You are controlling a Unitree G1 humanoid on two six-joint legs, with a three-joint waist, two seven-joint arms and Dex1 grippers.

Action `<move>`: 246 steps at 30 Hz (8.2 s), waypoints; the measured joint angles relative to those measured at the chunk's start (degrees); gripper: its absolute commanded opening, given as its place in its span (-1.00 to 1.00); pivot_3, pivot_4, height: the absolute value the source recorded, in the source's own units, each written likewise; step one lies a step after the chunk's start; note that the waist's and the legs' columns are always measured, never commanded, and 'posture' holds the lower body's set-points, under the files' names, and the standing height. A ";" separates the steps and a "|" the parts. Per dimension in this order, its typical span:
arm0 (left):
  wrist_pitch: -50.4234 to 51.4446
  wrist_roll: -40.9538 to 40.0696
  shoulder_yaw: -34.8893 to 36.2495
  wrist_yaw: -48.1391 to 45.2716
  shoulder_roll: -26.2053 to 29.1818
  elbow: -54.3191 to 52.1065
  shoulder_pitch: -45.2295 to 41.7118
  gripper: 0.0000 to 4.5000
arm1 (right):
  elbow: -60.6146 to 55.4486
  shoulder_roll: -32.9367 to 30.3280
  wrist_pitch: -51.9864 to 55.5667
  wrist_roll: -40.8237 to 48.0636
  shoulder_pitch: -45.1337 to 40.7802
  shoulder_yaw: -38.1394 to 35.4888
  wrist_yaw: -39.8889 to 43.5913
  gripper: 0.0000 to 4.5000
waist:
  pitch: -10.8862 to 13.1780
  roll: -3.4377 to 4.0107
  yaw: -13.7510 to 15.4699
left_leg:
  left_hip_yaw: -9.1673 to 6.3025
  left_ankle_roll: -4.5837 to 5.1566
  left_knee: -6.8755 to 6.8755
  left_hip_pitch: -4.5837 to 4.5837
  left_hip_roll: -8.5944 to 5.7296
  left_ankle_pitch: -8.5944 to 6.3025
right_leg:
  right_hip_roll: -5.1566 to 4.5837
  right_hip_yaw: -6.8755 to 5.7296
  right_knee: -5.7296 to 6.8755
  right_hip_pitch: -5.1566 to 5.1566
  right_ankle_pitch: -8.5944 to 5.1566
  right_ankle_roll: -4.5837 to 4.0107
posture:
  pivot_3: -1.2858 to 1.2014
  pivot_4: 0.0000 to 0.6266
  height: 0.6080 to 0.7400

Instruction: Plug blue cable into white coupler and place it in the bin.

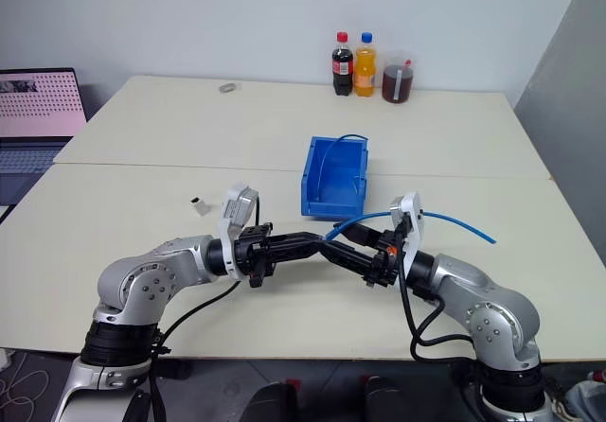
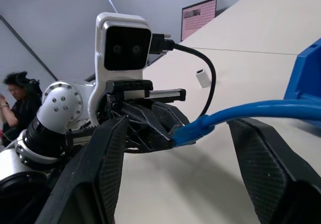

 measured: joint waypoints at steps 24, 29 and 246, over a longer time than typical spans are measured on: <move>-3.49 0.22 -0.60 -1.37 -0.59 0.72 0.03 -0.59 | 2.11 -1.69 0.50 4.45 -2.17 -0.31 -1.06 -0.94 | 0.01 0.01 0.00 | 0.02 0.00 -0.09 -0.02 0.01 0.00 | 0.00 0.01 -0.12 -0.03 0.00 -0.01 | 0.03 -0.52 1.00; -7.63 3.35 -0.98 -1.68 0.24 1.95 0.03 -0.11 | 2.72 -2.35 0.80 4.44 -2.07 0.41 -1.23 -0.96 | 0.01 0.01 0.01 | 0.00 0.00 -0.12 -0.09 0.01 0.00 | 0.00 -0.01 -0.22 -0.04 0.00 0.00 | 0.03 -0.52 1.00; -57.22 44.38 -19.42 -17.88 0.56 33.85 -8.04 -0.64 | 10.95 -7.65 -8.41 -40.46 -15.01 26.79 14.59 -0.97 | -1.57 0.55 1.74 | 0.12 0.02 0.10 -0.11 -0.06 -0.02 | -0.07 0.04 -0.52 0.11 0.23 0.26 | 0.03 -0.52 1.00</move>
